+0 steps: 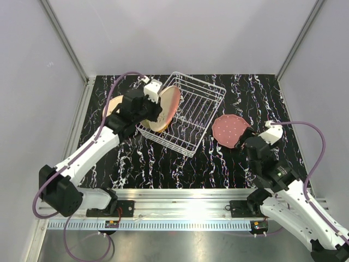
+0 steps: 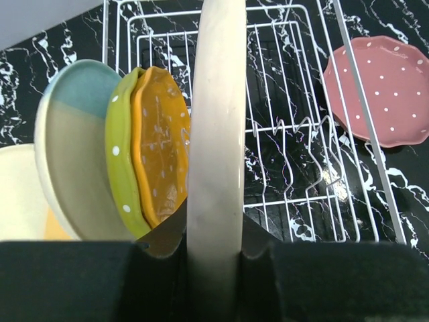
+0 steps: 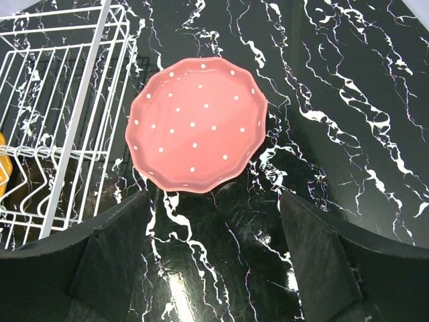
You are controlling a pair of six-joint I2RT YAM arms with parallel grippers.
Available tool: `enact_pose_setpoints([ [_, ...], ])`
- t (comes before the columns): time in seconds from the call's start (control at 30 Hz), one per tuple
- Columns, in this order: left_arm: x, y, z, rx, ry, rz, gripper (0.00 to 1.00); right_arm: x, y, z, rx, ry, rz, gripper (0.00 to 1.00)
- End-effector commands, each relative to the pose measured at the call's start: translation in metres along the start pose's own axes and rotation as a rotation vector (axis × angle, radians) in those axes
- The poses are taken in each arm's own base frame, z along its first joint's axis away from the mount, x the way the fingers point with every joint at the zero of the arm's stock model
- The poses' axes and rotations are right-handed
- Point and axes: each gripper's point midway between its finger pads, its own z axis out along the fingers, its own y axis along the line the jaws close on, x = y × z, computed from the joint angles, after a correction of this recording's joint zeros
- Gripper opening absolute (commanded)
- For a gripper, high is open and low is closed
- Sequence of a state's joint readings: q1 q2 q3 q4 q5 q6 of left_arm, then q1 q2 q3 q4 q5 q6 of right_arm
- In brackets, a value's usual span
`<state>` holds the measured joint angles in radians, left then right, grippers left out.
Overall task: Load the plates into the dish rack
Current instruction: Insert the plate into the dish rack
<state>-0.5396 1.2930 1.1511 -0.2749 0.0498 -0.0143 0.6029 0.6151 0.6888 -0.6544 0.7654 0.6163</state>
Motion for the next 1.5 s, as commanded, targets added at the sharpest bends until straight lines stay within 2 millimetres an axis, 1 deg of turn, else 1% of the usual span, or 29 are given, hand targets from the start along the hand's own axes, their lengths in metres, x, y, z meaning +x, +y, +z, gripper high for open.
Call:
enact_pose_setpoints([
  [0.0,-0.059,0.0,0.001,0.013,-0.208,0.001,0.0,-0.007,0.003,0.0,-0.019,-0.031,0.021,0.86],
  [0.1,-0.054,0.005,0.007,-0.013,-0.189,-0.006,0.0,-0.007,0.003,-0.001,-0.024,-0.033,0.025,0.86],
  [0.3,-0.049,0.016,0.01,-0.075,-0.173,-0.016,0.0,-0.006,0.003,0.0,-0.024,-0.029,0.023,0.86],
  [0.43,-0.044,0.016,0.016,-0.077,-0.154,-0.027,0.0,-0.005,0.003,0.0,-0.025,-0.028,0.023,0.86],
  [0.57,-0.037,0.027,0.018,-0.138,-0.136,-0.042,0.0,-0.007,0.002,-0.001,-0.026,-0.035,0.028,0.86],
  [0.67,-0.036,0.035,0.016,-0.189,-0.136,-0.062,0.0,-0.006,0.002,-0.001,-0.023,-0.033,0.025,0.86],
  [0.83,-0.047,0.039,0.001,-0.214,-0.21,-0.077,0.0,-0.007,0.002,-0.001,-0.024,-0.034,0.028,0.86],
  [0.9,-0.047,0.037,0.001,-0.203,-0.216,-0.076,0.0,-0.005,0.002,0.0,-0.023,-0.031,0.023,0.86],
  [1.07,-0.038,0.027,0.014,-0.145,-0.162,-0.083,0.0,-0.006,0.002,-0.001,-0.024,-0.031,0.024,0.87],
  [1.2,-0.025,0.026,0.027,-0.139,-0.111,-0.092,0.0,-0.006,0.002,0.0,-0.022,-0.032,0.025,0.87],
  [1.23,-0.025,0.026,0.029,-0.138,-0.105,-0.095,0.01,-0.006,0.002,0.0,-0.025,-0.032,0.025,0.87],
  [1.3,-0.015,0.025,0.038,-0.132,-0.066,-0.096,0.05,-0.005,0.003,0.0,-0.026,-0.029,0.02,0.87],
  [1.4,-0.007,0.023,0.046,-0.119,-0.033,-0.097,0.1,-0.004,0.003,0.001,-0.024,-0.026,0.02,0.87],
  [1.47,-0.004,0.022,0.049,-0.117,-0.018,-0.099,0.12,-0.004,0.003,0.001,-0.027,-0.025,0.018,0.87],
])
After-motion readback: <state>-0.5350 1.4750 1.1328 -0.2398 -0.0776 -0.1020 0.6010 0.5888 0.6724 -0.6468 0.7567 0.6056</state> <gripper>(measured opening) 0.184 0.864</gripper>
